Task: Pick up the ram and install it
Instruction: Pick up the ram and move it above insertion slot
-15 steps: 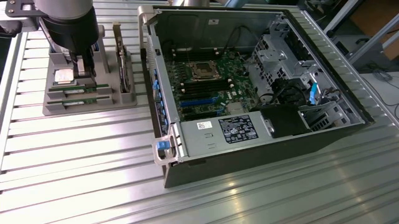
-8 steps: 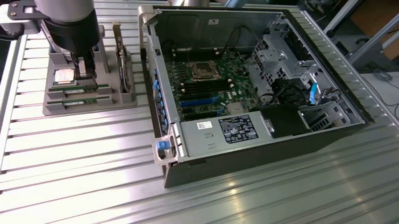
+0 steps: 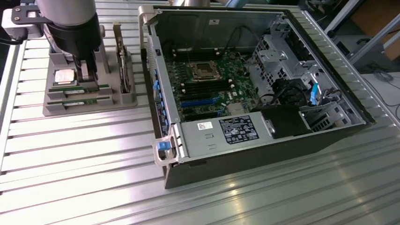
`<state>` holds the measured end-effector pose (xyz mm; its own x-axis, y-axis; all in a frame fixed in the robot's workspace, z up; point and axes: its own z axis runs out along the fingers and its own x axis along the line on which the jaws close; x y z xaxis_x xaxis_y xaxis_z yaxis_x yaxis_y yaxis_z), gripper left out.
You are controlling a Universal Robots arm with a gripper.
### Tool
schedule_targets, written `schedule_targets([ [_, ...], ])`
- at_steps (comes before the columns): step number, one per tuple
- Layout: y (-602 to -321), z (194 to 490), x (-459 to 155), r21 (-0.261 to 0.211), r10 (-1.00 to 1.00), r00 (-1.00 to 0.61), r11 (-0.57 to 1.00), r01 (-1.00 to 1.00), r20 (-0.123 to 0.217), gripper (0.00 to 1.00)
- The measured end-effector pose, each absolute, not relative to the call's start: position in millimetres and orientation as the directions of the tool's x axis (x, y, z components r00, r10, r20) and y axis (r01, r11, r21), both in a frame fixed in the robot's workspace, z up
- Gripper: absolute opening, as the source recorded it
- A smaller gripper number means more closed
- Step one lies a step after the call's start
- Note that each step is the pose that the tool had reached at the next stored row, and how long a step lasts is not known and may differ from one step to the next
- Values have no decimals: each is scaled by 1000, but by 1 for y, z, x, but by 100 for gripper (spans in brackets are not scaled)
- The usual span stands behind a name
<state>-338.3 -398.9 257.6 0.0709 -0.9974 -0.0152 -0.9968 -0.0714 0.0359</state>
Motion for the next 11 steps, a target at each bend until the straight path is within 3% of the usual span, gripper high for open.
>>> schedule_targets([
  [11,-399,253,-337,36,-997,82,-82,-996,-14,36],
])
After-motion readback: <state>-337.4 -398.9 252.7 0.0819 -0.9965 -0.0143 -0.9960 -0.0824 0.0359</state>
